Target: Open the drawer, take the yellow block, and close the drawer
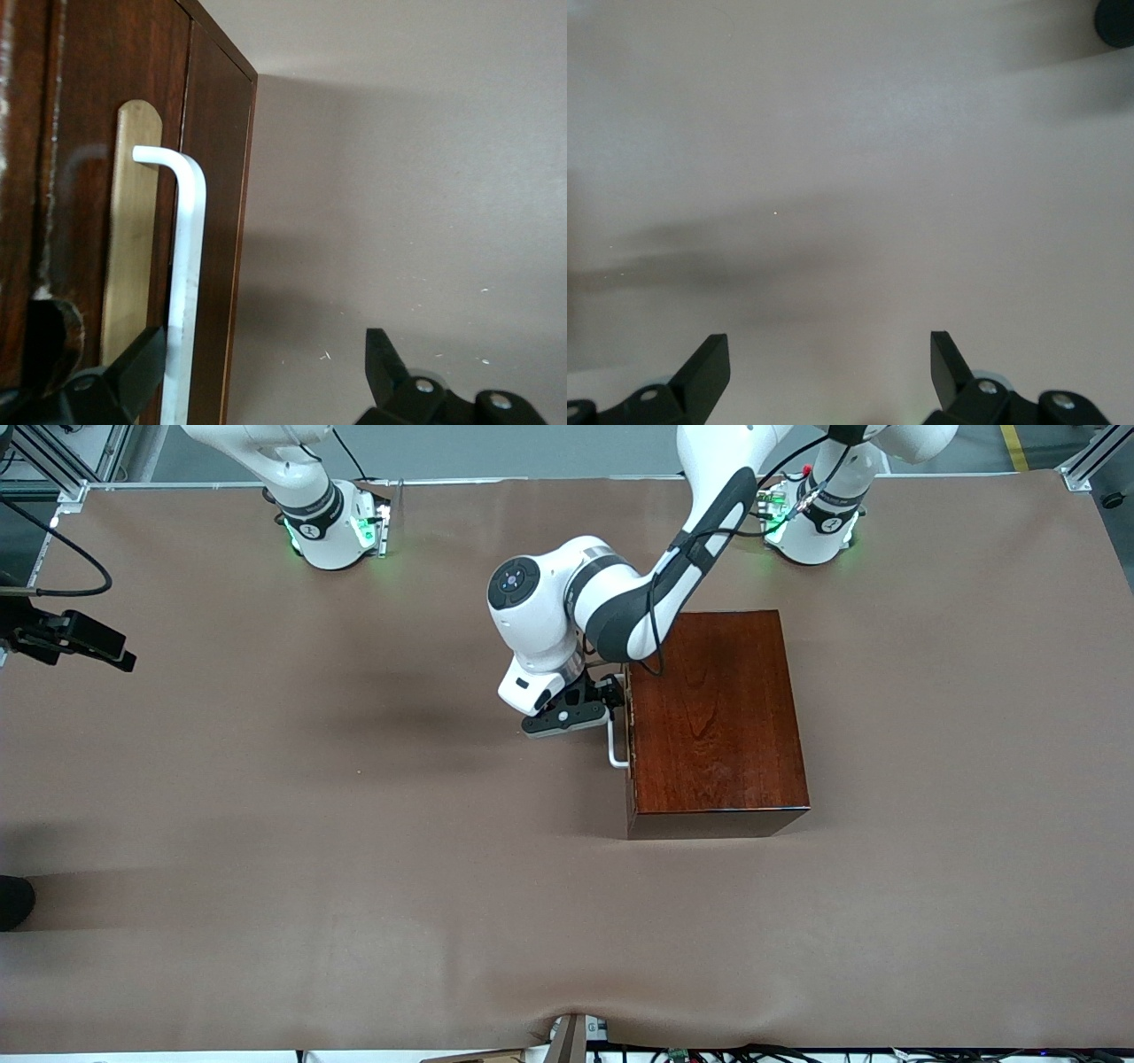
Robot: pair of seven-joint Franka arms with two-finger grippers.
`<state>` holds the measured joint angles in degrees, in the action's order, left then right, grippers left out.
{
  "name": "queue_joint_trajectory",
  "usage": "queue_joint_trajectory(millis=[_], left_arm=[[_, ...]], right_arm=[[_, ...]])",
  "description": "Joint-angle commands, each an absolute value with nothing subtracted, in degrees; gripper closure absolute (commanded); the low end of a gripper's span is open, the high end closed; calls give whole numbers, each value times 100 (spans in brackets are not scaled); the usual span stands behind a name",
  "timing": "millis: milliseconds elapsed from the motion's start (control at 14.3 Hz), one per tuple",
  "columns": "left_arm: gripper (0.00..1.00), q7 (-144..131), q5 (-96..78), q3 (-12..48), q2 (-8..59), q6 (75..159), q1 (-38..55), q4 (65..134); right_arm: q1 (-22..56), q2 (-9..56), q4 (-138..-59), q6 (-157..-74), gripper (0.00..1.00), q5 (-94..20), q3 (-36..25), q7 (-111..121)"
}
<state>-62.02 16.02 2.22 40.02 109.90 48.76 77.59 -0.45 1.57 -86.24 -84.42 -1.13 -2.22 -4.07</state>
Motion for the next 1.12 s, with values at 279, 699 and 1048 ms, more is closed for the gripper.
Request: queue_joint_trajectory(millis=[279, 699, 1048], left_arm=[[0, -6073, 1635, 211, 4254, 10784, 4878, 7550], [0, -6267, 969, 229, 4280, 11583, 4887, 7366], [0, -6284, 791, 333, 4614, 12163, 4939, 7199]], right_arm=[[-26, 70, -8666, -8402, 0, -193, -246, -439], [-26, 70, -8666, -8402, 0, -193, -246, -439], [-26, 70, -8666, -8402, 0, -193, -246, -439]])
